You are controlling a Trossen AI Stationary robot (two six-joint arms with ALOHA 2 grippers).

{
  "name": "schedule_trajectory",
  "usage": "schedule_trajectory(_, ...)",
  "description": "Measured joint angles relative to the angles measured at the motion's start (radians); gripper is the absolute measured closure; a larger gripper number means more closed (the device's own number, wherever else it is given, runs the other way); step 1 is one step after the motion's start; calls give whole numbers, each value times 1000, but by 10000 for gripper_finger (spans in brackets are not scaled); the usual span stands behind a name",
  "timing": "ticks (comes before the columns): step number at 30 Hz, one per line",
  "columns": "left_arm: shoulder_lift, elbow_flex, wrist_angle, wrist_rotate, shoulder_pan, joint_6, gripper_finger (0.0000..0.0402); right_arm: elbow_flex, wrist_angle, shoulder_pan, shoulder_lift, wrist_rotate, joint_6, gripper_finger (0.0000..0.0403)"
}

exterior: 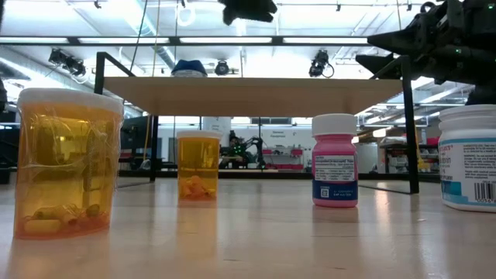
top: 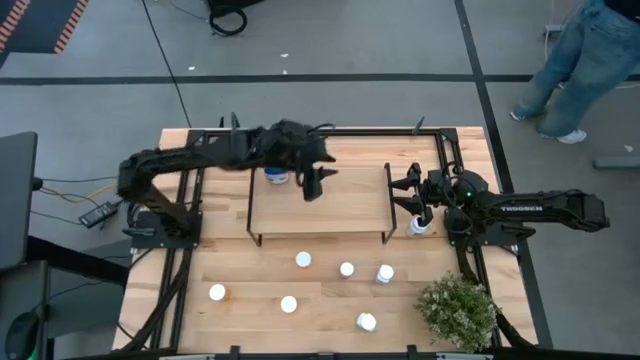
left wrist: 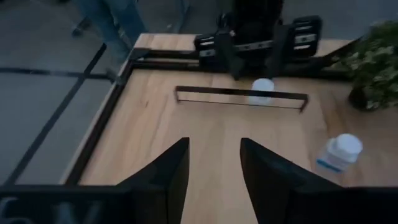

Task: Pick and place medicine bottles onto shelf by color
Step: Put the white medicine bottle on the shelf

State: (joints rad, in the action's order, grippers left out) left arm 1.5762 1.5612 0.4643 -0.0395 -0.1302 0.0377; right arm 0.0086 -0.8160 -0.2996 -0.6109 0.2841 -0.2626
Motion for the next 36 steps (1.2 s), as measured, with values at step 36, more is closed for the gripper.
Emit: schedule_trajectory(36, -356, -700, -766, -170, 293, 24, 273, 1039, 2086, 56, -354, -189, 11, 95)
